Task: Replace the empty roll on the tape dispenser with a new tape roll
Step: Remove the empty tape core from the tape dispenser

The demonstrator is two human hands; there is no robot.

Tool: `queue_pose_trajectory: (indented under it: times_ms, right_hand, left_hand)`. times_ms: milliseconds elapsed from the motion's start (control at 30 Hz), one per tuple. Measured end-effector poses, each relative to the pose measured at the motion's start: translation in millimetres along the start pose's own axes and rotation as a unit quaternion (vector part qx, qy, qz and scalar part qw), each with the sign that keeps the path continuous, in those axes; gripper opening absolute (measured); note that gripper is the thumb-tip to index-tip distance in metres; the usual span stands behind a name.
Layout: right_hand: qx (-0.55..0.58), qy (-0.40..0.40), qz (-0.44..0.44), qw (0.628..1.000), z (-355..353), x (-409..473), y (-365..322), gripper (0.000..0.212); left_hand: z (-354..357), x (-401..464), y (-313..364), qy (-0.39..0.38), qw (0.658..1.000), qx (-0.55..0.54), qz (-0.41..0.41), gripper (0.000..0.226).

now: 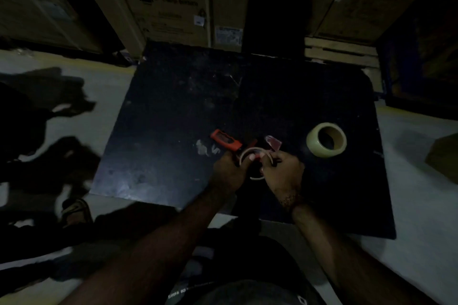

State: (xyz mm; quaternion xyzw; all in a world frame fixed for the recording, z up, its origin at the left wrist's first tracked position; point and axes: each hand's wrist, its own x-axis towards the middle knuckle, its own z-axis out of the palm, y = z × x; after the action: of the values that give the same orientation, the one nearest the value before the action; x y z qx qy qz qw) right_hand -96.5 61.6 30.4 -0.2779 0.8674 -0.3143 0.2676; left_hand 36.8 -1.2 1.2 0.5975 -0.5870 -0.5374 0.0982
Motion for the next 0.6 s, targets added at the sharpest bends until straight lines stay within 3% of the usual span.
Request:
queue_pose_trajectory:
  times_ms: [67,167,433,600]
  right_hand:
    - [-0.006,0.014,-0.025,1.000,8.1,-3.1,-19.6,0.018]
    - [-0.023,0.012,-0.067,0.997,28.1,-1.2,-45.0,0.024]
    - [-0.036,-0.075,-0.126,0.989,103.1,7.9,-102.5,0.024]
    - [-0.064,-0.143,-0.103,0.982,142.0,14.5,-122.7,0.023]
  left_hand:
    - [-15.3,0.3,-0.1,0.014,1.000,-0.014,-0.010,0.083]
    - [-45.1,2.5,0.9,0.027,0.999,-0.010,-0.018,0.062]
    - [-133.0,26.0,-13.0,0.049,0.991,-0.100,-0.077,0.036]
    - [-166.6,40.6,-32.2,0.038,0.987,-0.107,-0.112,0.024]
